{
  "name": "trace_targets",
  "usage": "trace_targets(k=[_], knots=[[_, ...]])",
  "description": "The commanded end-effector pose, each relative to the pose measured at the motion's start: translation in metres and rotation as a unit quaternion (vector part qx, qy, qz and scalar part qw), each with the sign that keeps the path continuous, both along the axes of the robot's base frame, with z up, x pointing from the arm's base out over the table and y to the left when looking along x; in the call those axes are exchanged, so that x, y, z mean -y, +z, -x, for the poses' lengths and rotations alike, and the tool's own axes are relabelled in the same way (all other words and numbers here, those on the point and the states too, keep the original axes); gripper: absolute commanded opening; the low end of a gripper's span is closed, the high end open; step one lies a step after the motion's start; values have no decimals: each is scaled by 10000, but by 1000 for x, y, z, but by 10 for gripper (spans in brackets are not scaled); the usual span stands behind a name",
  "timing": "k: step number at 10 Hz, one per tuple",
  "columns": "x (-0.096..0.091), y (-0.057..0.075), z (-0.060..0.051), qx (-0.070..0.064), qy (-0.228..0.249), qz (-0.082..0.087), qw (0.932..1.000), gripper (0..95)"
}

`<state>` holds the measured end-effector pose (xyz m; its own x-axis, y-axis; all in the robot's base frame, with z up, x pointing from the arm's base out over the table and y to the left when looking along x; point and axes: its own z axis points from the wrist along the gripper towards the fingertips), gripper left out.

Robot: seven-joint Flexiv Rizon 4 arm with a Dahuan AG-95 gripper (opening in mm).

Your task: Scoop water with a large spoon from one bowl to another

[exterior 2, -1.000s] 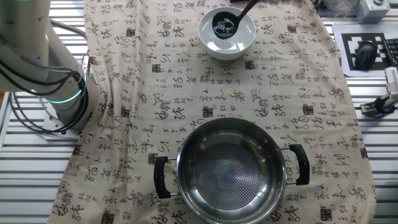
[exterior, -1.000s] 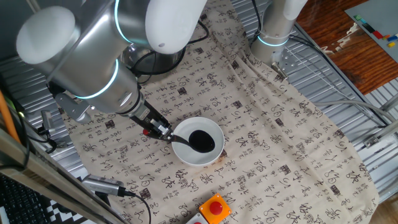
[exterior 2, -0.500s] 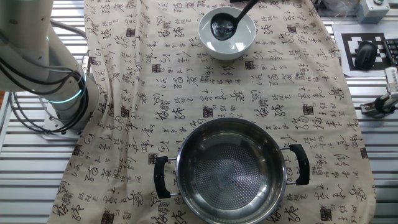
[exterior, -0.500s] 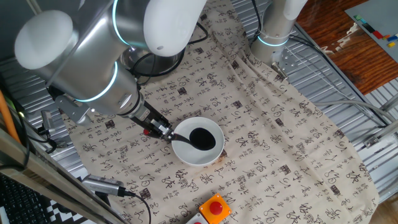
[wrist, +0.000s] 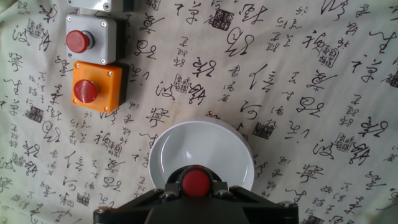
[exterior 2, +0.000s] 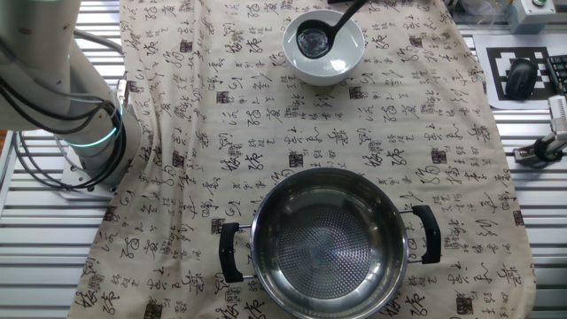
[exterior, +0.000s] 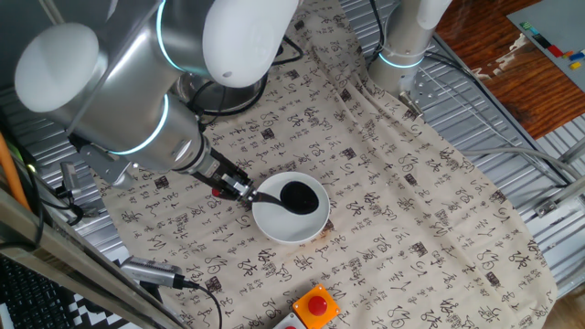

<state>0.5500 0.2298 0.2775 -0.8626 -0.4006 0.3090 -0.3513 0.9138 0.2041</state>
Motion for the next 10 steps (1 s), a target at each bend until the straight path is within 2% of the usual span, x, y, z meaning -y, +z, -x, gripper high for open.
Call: trace_targets(k=[1, 10], knots=[[2, 0, 3, 3, 25, 11, 10000, 0], [8, 3, 8, -38, 200, -13, 9998, 0]])
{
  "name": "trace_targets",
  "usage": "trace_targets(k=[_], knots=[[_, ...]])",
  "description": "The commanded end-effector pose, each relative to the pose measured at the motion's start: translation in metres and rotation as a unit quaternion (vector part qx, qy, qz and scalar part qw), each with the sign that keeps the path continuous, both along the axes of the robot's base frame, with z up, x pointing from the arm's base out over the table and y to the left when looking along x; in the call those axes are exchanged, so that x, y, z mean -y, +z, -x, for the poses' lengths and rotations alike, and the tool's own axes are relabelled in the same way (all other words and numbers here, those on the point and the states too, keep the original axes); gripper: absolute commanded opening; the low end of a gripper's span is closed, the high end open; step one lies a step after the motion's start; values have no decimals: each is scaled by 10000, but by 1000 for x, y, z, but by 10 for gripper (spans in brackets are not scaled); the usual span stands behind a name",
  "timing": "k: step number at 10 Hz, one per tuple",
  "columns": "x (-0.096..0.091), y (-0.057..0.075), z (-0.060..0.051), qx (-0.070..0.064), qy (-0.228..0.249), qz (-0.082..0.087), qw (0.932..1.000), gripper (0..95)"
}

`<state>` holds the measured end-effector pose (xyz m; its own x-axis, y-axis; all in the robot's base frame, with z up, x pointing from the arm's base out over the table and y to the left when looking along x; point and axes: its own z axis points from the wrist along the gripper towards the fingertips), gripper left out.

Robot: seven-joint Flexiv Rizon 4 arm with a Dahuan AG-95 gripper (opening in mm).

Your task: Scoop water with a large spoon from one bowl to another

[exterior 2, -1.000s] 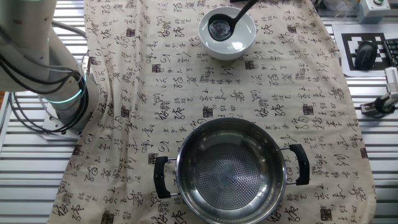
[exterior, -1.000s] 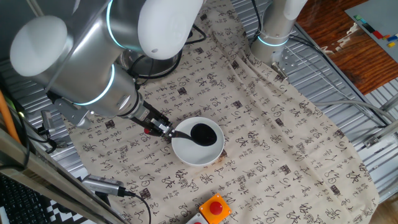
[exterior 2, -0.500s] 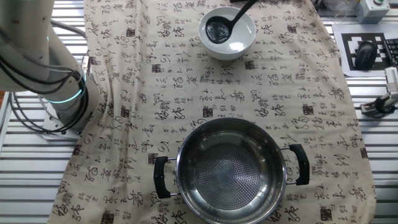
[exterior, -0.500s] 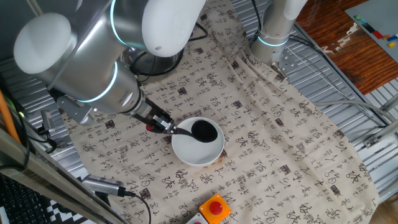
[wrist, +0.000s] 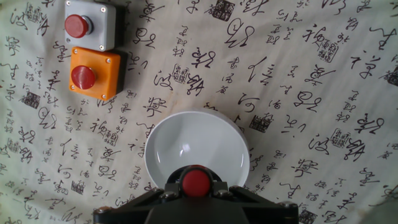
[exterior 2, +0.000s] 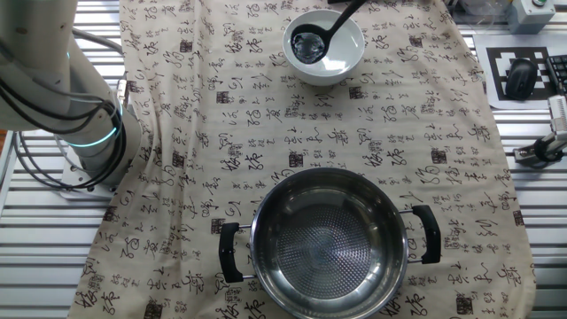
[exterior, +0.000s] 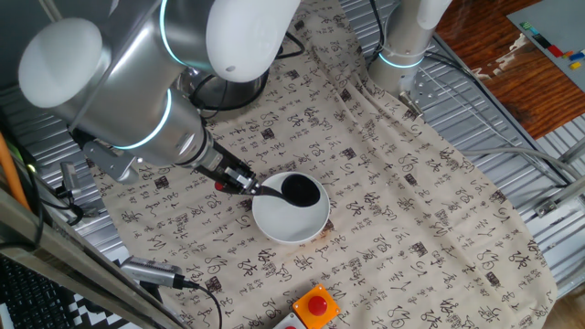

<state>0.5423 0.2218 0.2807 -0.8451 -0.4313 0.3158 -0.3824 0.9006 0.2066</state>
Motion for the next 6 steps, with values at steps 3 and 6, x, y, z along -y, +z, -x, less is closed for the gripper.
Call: trace_targets(k=[3, 6], knots=[[0, 0, 0, 47, 71, -69, 9999, 0], [0, 0, 0, 128, 99, -96, 9998, 0]])
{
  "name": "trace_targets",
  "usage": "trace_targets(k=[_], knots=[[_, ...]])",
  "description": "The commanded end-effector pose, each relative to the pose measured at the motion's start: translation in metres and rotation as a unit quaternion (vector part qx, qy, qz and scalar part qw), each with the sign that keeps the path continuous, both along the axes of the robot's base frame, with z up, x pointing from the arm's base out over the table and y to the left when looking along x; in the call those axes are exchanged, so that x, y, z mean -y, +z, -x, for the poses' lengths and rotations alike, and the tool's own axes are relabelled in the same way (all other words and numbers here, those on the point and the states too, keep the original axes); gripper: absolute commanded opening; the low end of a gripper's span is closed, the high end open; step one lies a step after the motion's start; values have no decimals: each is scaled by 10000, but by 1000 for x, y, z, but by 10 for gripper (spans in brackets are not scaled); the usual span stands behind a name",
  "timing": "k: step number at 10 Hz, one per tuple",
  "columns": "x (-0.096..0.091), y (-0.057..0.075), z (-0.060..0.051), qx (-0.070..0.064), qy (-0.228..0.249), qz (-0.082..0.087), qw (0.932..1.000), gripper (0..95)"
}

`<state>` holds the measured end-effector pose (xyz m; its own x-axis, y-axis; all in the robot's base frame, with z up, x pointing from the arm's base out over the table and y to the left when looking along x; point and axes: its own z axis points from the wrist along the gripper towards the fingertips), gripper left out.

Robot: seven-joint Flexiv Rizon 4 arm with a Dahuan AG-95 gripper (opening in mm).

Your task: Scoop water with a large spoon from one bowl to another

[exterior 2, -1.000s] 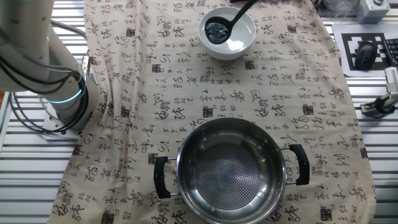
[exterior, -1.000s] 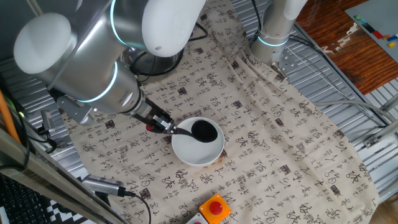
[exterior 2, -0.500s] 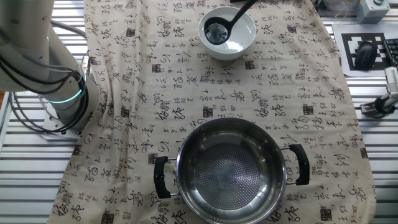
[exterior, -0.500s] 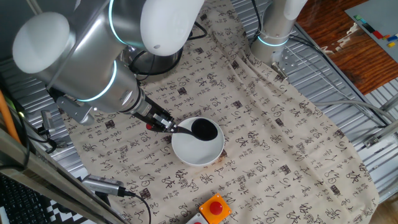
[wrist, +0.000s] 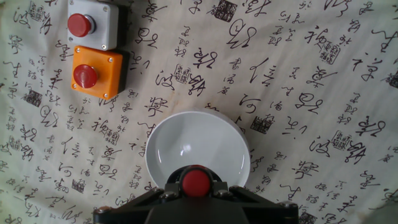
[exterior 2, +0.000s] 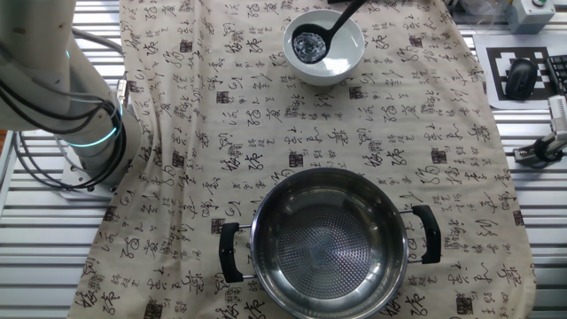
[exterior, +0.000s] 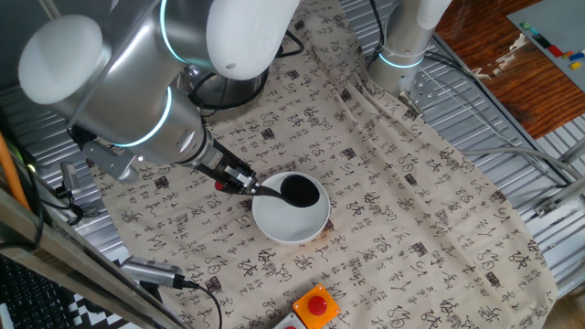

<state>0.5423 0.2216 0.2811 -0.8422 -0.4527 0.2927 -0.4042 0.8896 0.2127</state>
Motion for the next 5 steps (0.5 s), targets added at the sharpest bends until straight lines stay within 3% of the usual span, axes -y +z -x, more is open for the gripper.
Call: trace_targets(k=[1, 5], knots=[[0, 0, 0, 44, -5, -23, 10000, 0], [0, 0, 0, 37, -24, -1, 10000, 0]])
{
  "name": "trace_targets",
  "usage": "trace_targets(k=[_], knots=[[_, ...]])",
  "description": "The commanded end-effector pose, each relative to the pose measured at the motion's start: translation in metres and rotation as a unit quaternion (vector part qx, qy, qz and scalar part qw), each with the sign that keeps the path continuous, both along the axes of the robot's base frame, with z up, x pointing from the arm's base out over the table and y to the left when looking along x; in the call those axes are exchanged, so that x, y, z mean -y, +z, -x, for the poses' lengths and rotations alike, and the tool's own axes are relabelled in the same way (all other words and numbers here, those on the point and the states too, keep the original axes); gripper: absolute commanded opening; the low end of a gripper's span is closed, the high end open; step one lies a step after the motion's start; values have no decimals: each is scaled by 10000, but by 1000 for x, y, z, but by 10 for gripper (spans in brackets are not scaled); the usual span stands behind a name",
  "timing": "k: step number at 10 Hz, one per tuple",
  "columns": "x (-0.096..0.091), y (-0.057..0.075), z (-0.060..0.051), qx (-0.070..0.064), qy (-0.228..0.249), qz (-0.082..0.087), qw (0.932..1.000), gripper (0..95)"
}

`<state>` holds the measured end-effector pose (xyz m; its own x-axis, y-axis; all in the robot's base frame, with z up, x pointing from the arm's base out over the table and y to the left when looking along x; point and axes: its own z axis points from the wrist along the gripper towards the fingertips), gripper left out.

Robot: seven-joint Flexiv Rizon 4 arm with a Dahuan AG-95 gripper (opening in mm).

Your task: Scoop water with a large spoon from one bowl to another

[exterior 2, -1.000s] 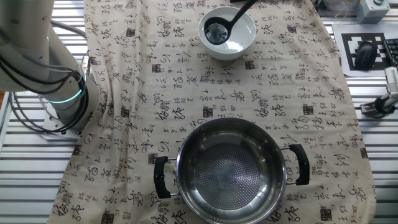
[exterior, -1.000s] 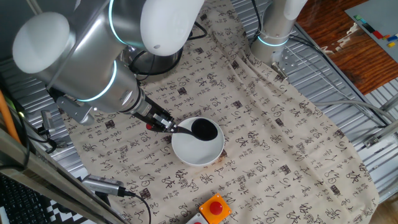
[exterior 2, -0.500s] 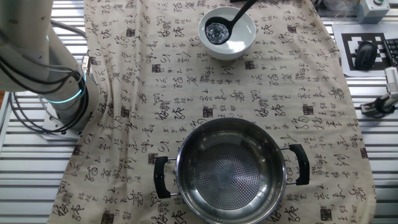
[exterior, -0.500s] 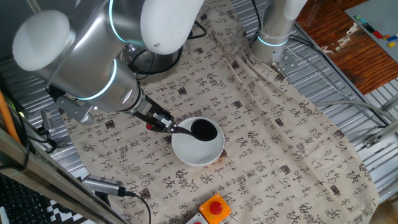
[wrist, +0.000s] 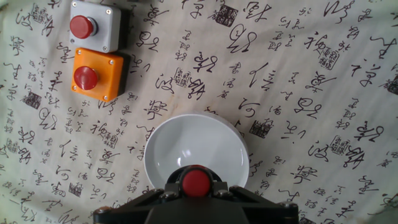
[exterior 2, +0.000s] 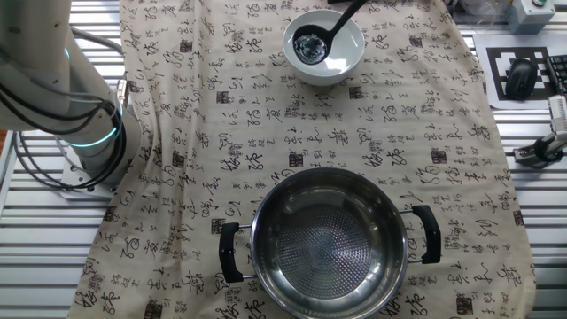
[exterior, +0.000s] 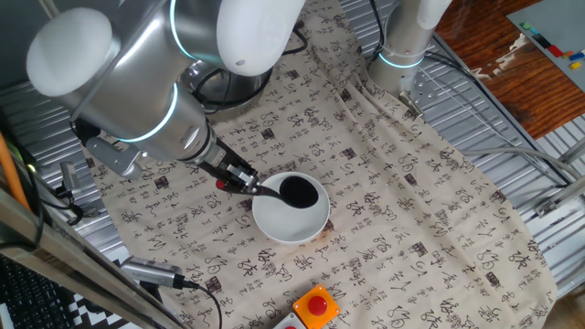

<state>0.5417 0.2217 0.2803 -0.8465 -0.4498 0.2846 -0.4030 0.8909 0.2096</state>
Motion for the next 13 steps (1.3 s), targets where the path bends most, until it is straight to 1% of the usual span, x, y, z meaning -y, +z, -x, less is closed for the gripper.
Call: trace_targets(k=[1, 6, 8, 10, 13], knots=[[0, 0, -1, -7, -12, -2, 10000, 0], [0, 1, 0, -11, 3, -6, 10000, 0], [1, 2, 1, -33, 5, 8, 10000, 0], [3, 7, 2, -48, 22, -4, 10000, 0], [5, 15, 1, -102, 37, 13, 9999, 0]])
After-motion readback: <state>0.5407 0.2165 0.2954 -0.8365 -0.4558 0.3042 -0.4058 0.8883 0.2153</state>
